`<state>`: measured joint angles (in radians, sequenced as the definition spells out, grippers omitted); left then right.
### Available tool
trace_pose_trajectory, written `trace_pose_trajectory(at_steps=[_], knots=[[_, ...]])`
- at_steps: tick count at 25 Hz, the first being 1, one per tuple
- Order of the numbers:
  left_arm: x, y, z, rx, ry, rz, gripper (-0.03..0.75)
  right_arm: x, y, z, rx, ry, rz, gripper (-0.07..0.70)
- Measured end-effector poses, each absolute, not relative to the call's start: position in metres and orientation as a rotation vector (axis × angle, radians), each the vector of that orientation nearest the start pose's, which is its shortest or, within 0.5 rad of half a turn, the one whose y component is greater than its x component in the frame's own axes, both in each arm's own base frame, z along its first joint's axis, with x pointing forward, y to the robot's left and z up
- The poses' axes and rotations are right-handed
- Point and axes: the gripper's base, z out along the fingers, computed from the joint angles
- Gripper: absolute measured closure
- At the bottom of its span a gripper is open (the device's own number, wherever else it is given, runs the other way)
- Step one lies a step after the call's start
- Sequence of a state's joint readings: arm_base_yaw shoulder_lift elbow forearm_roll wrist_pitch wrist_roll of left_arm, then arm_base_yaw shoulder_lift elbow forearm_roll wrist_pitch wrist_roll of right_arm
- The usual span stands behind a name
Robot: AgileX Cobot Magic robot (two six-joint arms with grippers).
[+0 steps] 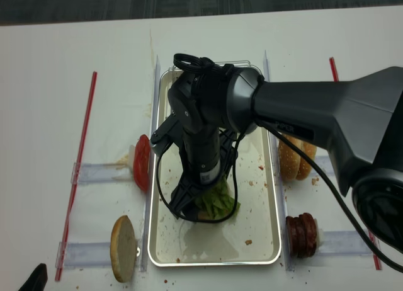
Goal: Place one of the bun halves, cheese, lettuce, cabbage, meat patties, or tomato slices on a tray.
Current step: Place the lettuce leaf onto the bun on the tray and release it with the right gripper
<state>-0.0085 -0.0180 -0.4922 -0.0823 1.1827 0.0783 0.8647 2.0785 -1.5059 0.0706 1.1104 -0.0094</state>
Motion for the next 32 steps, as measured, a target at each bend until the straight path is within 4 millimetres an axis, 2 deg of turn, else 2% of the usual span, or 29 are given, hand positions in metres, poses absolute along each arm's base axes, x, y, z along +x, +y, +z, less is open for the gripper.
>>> trace_pose_trajectory(at_steps=[11,23,32], knots=[[-0.013,-0.007,0.266,0.104,2.151,-0.060,0.154,0.258,0.304,0.167,-1.318,2.918,-0.030,-0.058],[-0.013,-0.007,0.266,0.104,2.151,-0.060,0.154,0.277,0.322,0.216,-1.269,2.775,0.024,-0.058],[-0.013,-0.007,0.266,0.104,2.151,-0.060,0.154,0.276,0.320,0.238,-1.278,2.716,0.053,-0.058]])
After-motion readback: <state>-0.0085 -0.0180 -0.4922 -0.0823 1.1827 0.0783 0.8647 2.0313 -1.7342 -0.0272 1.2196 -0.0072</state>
